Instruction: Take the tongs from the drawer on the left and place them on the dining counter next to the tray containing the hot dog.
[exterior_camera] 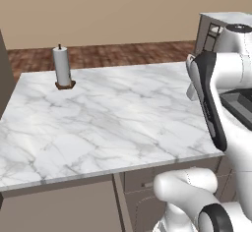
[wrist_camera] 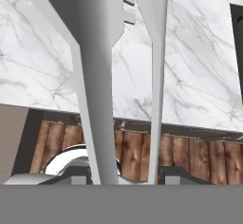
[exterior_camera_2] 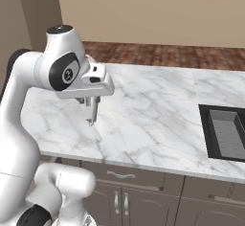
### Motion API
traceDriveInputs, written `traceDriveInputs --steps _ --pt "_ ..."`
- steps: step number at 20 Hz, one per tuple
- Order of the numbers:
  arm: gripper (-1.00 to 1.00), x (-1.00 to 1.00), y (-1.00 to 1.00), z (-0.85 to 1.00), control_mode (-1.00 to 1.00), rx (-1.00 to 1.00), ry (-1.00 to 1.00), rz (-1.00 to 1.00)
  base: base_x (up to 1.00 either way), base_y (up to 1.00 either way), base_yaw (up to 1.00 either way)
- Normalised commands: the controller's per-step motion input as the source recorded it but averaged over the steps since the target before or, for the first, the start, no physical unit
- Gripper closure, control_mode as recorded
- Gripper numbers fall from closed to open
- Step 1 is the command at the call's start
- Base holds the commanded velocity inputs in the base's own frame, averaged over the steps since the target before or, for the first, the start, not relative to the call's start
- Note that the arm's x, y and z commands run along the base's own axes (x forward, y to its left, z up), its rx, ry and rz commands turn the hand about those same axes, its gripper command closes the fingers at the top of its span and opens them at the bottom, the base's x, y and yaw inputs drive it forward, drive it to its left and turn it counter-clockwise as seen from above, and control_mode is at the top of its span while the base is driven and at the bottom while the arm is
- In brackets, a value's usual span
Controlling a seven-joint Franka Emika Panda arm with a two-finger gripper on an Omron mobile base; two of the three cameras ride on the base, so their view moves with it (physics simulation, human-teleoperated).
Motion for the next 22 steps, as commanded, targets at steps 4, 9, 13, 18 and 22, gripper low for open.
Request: traceDriveInputs --steps 4,9,13,18,22 --pt "1.0 0.01 0.3 -0.1 -1.0 0.0 0.0 0.0 0.0 0.0 0.0" --pt "1.0 0.03 0.26 -0.06 -1.0 0.0 0.0 0.0 0.0 0.0 0.0" --pt "1.0 0.0 0.18 -0.03 -1.0 0.0 0.0 0.0 0.0 0.0 0.0" --pt "1.0 0.13 0.27 -0.08 -1.0 0.0 0.0 0.0 0.0 0.0 0.0" --pt "1.0 0.12 0.23 -0.08 -1.0 0.0 0.0 0.0 0.0 0.0 0.0"
